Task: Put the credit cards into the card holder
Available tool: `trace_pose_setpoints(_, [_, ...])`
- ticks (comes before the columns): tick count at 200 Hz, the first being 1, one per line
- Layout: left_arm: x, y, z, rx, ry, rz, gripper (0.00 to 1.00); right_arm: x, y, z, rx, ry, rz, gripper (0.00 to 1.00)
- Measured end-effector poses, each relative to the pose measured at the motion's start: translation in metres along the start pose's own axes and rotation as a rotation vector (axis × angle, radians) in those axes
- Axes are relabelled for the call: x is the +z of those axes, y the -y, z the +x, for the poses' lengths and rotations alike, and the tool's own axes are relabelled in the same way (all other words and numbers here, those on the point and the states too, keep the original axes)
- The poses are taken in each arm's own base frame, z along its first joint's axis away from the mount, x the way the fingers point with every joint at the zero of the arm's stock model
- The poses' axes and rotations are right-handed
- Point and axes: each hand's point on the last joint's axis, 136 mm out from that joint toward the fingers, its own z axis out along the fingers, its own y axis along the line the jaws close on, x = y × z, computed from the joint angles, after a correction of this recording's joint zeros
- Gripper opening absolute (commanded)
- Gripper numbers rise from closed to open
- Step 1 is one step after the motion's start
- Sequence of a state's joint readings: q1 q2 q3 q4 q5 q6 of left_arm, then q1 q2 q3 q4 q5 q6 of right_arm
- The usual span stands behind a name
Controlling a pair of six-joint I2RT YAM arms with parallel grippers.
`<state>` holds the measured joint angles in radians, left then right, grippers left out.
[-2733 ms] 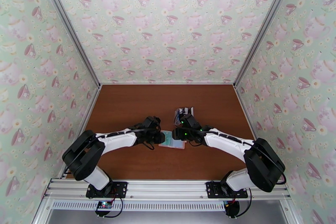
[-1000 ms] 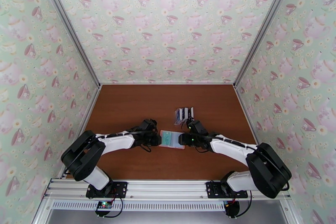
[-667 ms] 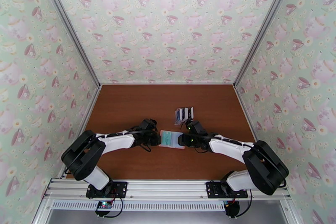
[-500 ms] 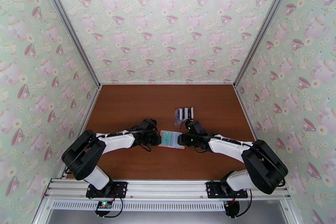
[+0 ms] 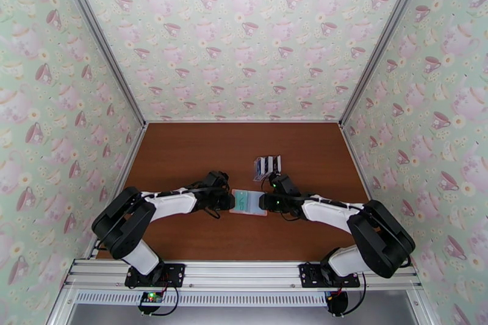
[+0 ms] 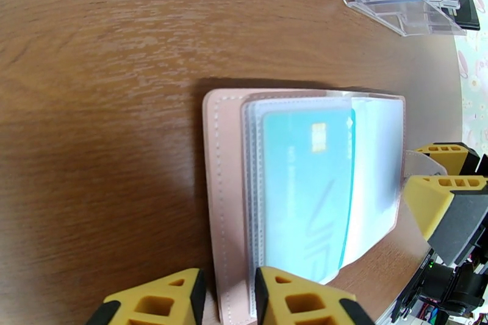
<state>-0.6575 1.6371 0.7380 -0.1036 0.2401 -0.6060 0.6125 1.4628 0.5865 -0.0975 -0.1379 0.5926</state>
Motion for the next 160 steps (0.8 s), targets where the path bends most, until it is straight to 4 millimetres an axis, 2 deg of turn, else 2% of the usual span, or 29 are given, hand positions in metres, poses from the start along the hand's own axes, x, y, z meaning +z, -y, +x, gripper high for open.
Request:
trace_pose_setpoints(47, [0.0,0.001,0.0,0.001,0.001,0.006,0.28,0.0,0.002,0.002,0.007,-0.003,0.002,0.3])
trace_pose_setpoints(83, [0.001,0.001,0.0,0.001,-0.001,0.007,0.24,-0.01,-0.003,-0.002,0.003,0.02,-0.014,0.25])
trace_pose_setpoints(121, [0.002,0.0,-0.001,-0.001,0.0,0.008,0.21,-0.022,-0.01,-0.009,-0.003,0.054,-0.038,0.25])
trace_pose_setpoints(160, [0.003,0.001,-0.002,0.0,0.004,0.011,0.2,-0.025,-0.012,-0.008,-0.004,0.051,-0.051,0.25])
